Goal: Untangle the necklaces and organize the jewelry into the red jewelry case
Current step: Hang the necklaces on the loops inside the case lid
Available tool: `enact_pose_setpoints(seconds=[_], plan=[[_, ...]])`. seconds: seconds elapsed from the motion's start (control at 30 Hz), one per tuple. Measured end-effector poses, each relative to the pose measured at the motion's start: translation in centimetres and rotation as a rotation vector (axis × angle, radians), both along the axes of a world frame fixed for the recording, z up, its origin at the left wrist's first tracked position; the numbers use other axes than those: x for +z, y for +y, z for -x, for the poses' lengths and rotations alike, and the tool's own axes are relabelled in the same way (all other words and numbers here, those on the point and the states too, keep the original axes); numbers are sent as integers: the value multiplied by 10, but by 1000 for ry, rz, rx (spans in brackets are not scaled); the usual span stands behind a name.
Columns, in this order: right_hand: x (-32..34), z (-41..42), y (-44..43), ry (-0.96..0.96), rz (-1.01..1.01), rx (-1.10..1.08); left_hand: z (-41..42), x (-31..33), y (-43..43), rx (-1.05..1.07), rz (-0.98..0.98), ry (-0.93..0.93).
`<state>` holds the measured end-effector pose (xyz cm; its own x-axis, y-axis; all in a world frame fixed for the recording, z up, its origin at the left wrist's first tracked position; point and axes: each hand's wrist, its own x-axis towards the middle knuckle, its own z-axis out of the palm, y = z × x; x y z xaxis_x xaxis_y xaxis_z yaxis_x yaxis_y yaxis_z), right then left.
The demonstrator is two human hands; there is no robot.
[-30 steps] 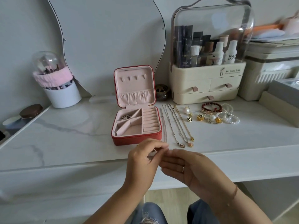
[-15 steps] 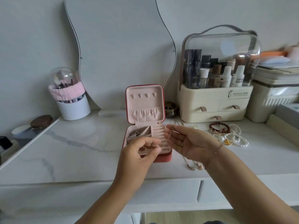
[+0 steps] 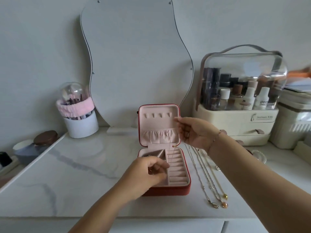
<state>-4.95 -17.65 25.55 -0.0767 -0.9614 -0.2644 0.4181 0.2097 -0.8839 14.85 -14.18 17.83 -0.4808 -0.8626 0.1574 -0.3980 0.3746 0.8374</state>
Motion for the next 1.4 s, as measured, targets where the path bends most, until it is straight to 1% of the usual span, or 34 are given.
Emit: enact_pose_setpoints(seconds=[0.03, 0.1, 0.2, 0.27, 0.37, 0.43, 0.5, 0.57, 0.73, 0.83, 1.0, 1.2, 1.27, 1.4], plan=[[2, -1, -4, 16, 29, 51, 0, 5, -4, -2, -1, -3], [4, -5, -10, 87, 91, 171, 2, 16, -15, 63, 32, 72], [8, -12, -16, 324, 205, 272, 9, 35, -44, 225, 89, 223], [11, -18, -21, 478, 285, 269, 15, 47, -61, 195, -3, 342], [14, -25, -33, 670, 390, 200, 21, 58, -82, 94, -238, 526], [15, -26, -42, 718, 417, 164, 22, 61, -91, 78, -312, 561], [13, -28, -52, 760, 431, 132, 21, 60, -100, 102, -345, 576], [8, -31, -60, 777, 459, 71, 19, 59, -109, 178, -305, 566], [-7, -44, -78, 844, 531, -137, 12, 48, -138, 491, 89, 430], [-19, -51, -88, 871, 550, -255, 16, 40, -146, 623, 217, 446], [-32, -57, -96, 868, 548, -383, 29, 32, -152, 756, 265, 509], [-36, -58, -102, 885, 511, -457, 41, 27, -154, 842, 296, 531], [-37, -59, -104, 960, 510, -493, 43, 26, -154, 869, 319, 509], [-37, -63, -105, 1217, 494, -536, 45, 24, -157, 909, 359, 424]])
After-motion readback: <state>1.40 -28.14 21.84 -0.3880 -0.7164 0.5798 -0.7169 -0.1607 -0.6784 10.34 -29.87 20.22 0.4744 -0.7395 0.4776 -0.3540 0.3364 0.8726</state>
